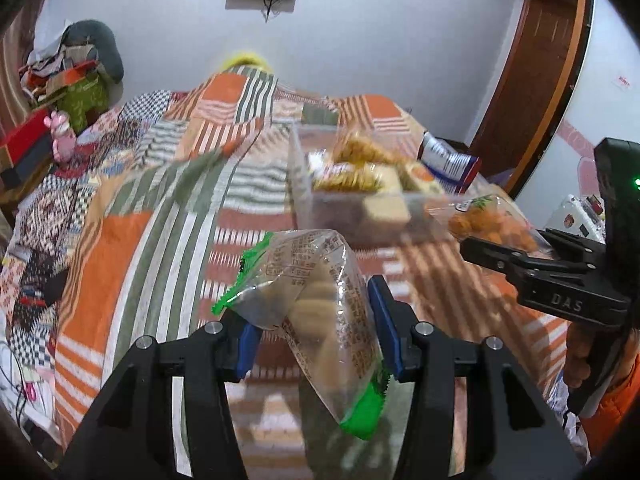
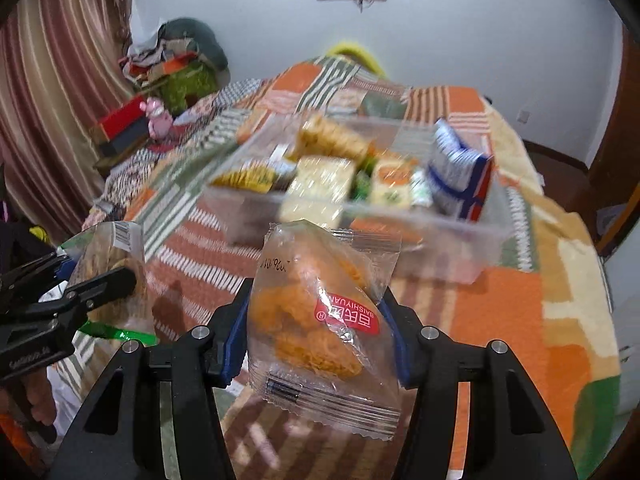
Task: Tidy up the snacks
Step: 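Lower cookie bag into box with left tool while right tool drops fried snack bag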
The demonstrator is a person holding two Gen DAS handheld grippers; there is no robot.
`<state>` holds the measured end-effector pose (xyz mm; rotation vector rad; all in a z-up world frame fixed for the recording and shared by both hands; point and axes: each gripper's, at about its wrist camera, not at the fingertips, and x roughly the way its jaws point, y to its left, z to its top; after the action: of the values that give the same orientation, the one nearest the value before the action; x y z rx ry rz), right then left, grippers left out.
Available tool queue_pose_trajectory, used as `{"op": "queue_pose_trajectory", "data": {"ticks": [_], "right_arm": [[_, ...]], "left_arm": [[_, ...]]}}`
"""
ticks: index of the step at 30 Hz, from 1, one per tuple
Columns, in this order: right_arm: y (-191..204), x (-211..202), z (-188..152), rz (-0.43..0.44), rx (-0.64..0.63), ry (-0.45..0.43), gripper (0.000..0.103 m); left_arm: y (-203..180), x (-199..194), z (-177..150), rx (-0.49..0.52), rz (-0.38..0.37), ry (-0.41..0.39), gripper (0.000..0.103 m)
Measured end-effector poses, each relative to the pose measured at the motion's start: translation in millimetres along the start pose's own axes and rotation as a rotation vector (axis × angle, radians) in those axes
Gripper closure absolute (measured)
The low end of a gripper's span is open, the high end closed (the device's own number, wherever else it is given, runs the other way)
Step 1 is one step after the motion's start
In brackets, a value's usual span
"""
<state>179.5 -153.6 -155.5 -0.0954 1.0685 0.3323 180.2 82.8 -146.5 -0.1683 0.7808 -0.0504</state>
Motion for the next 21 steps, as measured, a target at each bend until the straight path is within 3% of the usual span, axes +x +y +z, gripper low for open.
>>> {"op": "queue_pose_trajectory", "data": {"ticks": [12, 21], "right_arm": [[-30.6, -15.7, 29.1, -0.052, 0.036, -0.097, 0.050], [-42.2, -7.4, 48.5, -0.070, 0.032, -0.128, 0.050]], "left_arm": [[-27.4, 12.6, 62.4, 0.060, -0.029, -0.083, 0.053], [-36.7, 43.9, 95.7, 0.071, -0.050, -0.088, 0.053]]}}
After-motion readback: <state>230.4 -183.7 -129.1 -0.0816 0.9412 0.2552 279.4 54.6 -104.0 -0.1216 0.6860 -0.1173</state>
